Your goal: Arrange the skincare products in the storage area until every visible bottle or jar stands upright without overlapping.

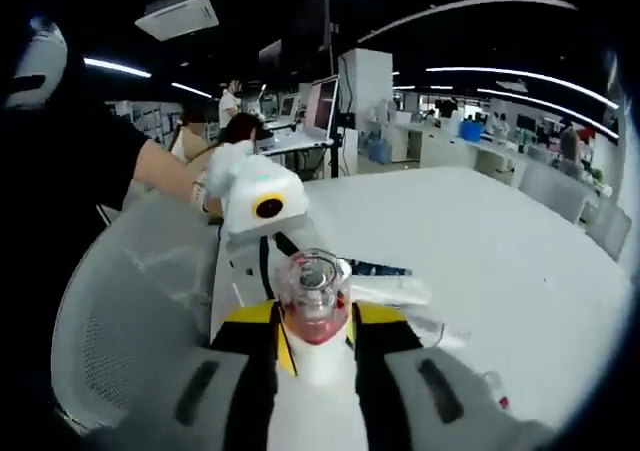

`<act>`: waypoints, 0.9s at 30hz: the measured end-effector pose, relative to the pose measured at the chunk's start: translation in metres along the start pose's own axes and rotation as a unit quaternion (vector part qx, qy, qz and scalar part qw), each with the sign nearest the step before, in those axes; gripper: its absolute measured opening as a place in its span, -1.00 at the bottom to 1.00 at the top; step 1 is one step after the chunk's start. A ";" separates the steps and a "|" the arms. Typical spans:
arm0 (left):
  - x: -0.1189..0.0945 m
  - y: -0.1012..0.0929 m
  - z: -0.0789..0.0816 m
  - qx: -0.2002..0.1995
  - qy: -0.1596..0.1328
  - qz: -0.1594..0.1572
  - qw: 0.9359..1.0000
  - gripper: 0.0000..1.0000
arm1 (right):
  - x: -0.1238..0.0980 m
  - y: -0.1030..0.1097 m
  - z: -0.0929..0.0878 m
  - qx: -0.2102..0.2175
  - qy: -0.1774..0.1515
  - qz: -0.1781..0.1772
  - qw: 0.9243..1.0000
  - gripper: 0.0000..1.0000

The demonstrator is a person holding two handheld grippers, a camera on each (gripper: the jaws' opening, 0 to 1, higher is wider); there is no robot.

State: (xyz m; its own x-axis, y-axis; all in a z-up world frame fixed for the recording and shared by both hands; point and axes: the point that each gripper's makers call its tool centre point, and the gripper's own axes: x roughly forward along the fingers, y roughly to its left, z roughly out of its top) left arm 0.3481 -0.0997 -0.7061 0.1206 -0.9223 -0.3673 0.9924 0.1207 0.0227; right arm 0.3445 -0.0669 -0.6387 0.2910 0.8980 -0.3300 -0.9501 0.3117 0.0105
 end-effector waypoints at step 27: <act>0.002 0.010 -0.011 -0.050 0.033 -0.033 0.998 -0.24 | 0.005 -0.013 0.006 0.004 -0.065 -0.102 0.993 -0.42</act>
State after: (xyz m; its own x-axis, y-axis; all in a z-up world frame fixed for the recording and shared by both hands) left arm 0.3575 -0.0958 -0.7170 0.0496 -0.9040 -0.4247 0.9905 0.0992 -0.0954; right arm 0.3587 -0.0647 -0.6344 0.4891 0.8486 -0.2015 -0.8696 0.4925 -0.0367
